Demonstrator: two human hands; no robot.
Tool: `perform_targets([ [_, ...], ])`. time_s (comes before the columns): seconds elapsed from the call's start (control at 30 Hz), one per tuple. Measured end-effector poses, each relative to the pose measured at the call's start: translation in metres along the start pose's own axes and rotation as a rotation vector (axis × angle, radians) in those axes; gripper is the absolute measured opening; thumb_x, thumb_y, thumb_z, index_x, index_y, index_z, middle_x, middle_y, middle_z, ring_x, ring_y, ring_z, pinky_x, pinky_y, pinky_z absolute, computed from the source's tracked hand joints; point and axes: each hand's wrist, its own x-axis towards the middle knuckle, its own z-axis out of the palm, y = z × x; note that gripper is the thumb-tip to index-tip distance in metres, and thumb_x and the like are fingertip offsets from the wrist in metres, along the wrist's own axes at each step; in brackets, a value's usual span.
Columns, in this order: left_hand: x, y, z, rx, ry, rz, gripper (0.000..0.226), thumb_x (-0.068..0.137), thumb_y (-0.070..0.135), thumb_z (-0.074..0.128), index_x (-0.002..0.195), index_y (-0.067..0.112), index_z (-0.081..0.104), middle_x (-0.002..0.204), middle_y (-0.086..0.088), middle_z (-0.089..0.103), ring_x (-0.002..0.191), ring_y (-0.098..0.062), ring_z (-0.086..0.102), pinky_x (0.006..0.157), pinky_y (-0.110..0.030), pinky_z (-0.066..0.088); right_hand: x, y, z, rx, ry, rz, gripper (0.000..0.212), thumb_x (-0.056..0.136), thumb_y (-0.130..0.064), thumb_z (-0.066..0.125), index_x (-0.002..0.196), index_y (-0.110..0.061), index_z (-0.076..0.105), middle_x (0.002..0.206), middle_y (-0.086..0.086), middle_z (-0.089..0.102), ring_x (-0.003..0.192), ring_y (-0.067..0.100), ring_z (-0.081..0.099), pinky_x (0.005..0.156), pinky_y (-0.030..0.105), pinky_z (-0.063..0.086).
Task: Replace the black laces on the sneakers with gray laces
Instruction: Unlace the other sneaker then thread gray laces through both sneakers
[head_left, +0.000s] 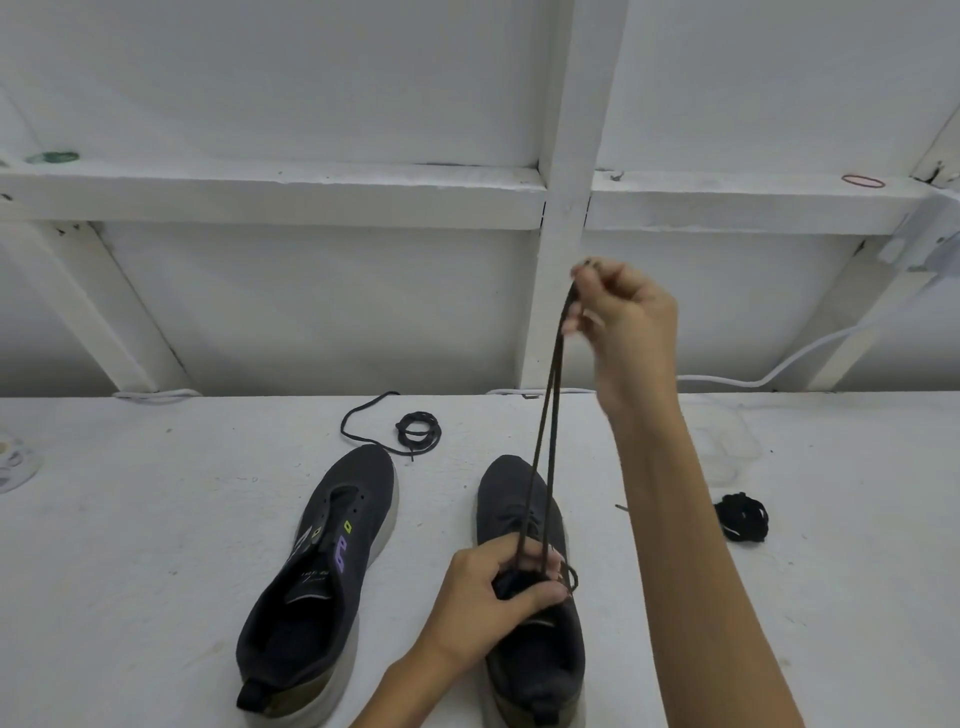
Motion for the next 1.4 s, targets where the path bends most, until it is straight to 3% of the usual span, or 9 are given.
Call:
perform_targets([
  [0.13,0.005,0.004,-0.003,-0.085,-0.022,-0.06,0.012,0.082,0.012,0.076,0.093,0.012,0.073,0.089,-0.001,0.075,0.089,-0.014,0.071,0.085,-0.021,0.052,0.045,-0.004,0.009,-0.022,0.079,-0.124,0.009,0.092,0.002,0.06,0.085,-0.003,0.063,0.07,0.008,0.053,0.052,0.011,0.052,0.052,0.021,0.05],
  [0.23,0.01,0.008,-0.007,-0.146,-0.031,-0.08,0.008,0.09,0.012,0.067,0.092,0.007,0.072,0.087,-0.009,0.075,0.088,-0.023,0.072,0.086,-0.026,0.053,0.044,0.024,-0.004,-0.315,-0.06,0.005,0.015,0.091,0.001,0.062,0.105,0.001,0.064,0.081,0.012,0.058,0.06,0.016,0.062,0.06,0.03,0.057],
  [0.37,0.014,0.012,-0.005,-0.182,-0.026,-0.074,0.011,0.091,0.01,0.065,0.094,0.003,0.071,0.087,-0.011,0.075,0.087,-0.024,0.072,0.086,-0.028,0.054,0.002,0.032,-0.053,-0.929,-0.505,0.434,0.03,0.09,-0.031,0.068,0.089,-0.001,0.07,0.076,0.009,0.067,0.06,0.022,0.064,0.05,0.028,0.051],
  [0.47,0.014,0.012,-0.001,-0.183,-0.024,-0.07,0.011,0.091,0.012,0.065,0.094,0.004,0.071,0.088,-0.011,0.075,0.088,-0.025,0.072,0.089,-0.032,0.055,-0.042,0.037,-0.08,-0.995,-0.852,0.657,0.043,0.089,-0.044,0.065,0.074,-0.005,0.072,0.068,0.005,0.071,0.06,0.018,0.064,0.049,0.022,0.043],
  [0.67,0.014,0.013,0.004,-0.149,0.015,-0.087,0.005,0.088,0.01,0.069,0.09,0.008,0.073,0.082,-0.005,0.076,0.079,-0.014,0.072,0.08,-0.022,0.053,-0.088,0.045,-0.068,-0.556,-0.568,0.478,0.028,0.085,-0.016,0.074,0.076,0.01,0.065,0.064,0.029,0.057,0.05,0.025,0.051,0.05,0.028,0.042],
  [0.93,0.017,0.012,-0.007,-0.098,-0.116,-0.087,0.028,0.072,0.005,0.081,0.094,0.017,0.069,0.094,-0.002,0.074,0.093,-0.016,0.071,0.087,-0.024,0.053,-0.079,0.03,-0.049,-0.448,-0.374,0.34,0.011,0.079,0.002,0.072,0.069,0.007,0.07,0.057,0.009,0.052,0.046,0.013,0.042,0.043,0.021,0.032],
  [1.07,0.014,0.01,-0.006,-0.168,-0.135,-0.087,0.01,0.082,0.012,0.073,0.09,0.016,0.073,0.093,-0.007,0.075,0.091,-0.022,0.071,0.087,-0.028,0.053,-0.085,0.032,-0.056,-0.455,-0.405,0.389,0.012,0.082,-0.006,0.072,0.076,0.005,0.071,0.055,0.014,0.053,0.044,0.015,0.043,0.046,0.023,0.037],
  [1.27,0.008,0.013,-0.026,-0.228,0.437,-0.059,0.012,0.091,0.004,0.06,0.099,0.009,0.067,0.089,-0.005,0.076,0.082,-0.022,0.074,0.081,-0.027,0.052,-0.093,0.043,-0.097,-0.426,0.02,0.335,0.013,0.085,-0.003,0.07,0.096,-0.001,0.064,0.057,0.018,0.057,0.041,0.018,0.046,0.038,0.024,0.034],
  [1.4,0.001,-0.013,-0.061,0.099,0.532,-0.142,0.06,0.082,-0.015,0.06,0.124,0.025,0.047,0.138,0.004,0.048,0.119,-0.014,0.057,0.096,-0.025,0.048,-0.092,0.058,-0.139,-0.918,-0.033,0.567,0.033,0.082,-0.01,0.076,0.096,-0.003,0.047,0.063,0.021,0.065,0.041,0.024,0.052,0.037,0.025,0.034],
])
